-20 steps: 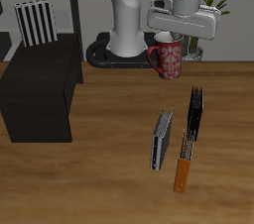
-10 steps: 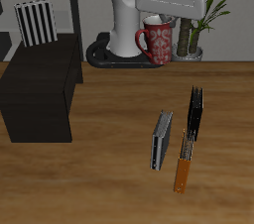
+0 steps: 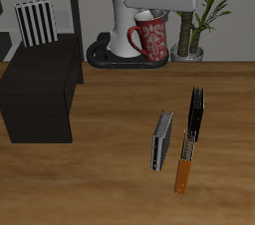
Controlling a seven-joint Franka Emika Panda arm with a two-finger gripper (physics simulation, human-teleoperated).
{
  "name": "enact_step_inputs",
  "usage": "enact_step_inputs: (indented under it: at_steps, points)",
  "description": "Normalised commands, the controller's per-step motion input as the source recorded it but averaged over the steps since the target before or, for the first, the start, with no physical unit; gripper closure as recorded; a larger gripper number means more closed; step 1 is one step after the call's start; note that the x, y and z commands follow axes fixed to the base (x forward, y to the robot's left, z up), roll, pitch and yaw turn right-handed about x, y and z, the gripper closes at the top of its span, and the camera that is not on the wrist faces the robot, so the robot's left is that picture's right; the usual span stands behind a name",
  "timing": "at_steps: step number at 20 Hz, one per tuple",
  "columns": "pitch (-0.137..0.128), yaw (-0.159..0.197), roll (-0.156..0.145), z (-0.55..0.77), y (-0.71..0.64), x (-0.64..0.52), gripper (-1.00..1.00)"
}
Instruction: Place the right striped book upright on top of the shelf and place the red mug on top of the shelf
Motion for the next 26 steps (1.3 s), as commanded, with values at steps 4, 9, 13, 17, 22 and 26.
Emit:
enact_step_inputs:
  at_steps: [4,9,13,17,22,26]
  points:
    - [-0.135,0.11,0.143,0.15,-0.24,0.42,1.0]
    - [-0.02,0.051,-0.008,0.07,-0.3,0.41,1.0]
    - [-0.051,0.042,-0.022,0.14,-0.32,0.35,1.0]
    - [0.001,0.013,0.031,0.11,-0.25,0.32,1.0]
    - [-0.02,0.016,0.025,0.15,-0.1,0.19,1.0]
    - [0.021,-0.035,-0.058,0.14,-0.31,0.23,1.0]
